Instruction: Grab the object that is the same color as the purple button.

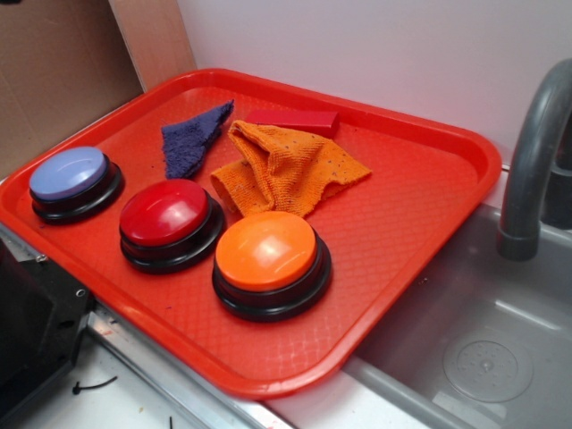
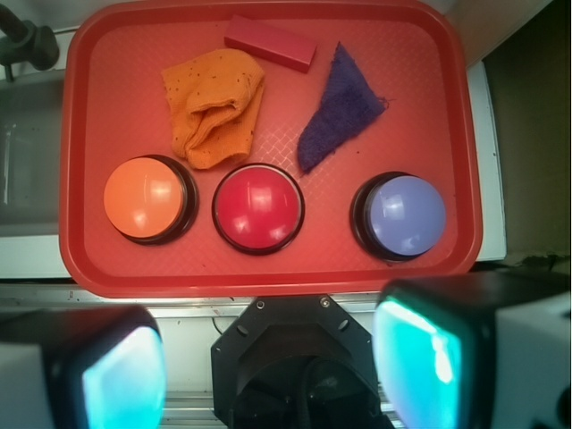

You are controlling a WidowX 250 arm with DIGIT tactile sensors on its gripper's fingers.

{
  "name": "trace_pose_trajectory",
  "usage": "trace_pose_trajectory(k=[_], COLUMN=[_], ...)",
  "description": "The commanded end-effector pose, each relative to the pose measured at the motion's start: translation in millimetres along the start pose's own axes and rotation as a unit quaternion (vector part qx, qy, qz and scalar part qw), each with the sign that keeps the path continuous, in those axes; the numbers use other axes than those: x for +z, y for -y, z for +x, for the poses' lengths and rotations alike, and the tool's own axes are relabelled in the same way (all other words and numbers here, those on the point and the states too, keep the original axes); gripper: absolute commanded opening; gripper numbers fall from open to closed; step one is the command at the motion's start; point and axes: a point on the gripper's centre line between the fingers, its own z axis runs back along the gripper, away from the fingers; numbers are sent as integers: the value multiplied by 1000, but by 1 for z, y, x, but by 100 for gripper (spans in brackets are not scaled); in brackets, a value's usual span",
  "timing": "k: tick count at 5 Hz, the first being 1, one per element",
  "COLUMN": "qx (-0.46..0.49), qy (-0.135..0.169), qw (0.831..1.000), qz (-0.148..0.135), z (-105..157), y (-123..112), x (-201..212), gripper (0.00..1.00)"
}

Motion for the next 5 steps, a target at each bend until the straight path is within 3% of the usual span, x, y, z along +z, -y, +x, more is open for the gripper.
trace_pose_trajectory(k=[1, 2, 3, 4, 5], qx=[0, 100, 173, 246, 259], qy=[0, 31, 38, 48, 51], qw=[1000, 994, 984, 968, 964], qz=[0, -10, -15, 8, 25], z=[0, 9, 22, 43, 65], y=[0, -9, -21, -46, -65], x=[0, -8, -21, -49, -85], gripper=[100, 100, 100, 100, 100])
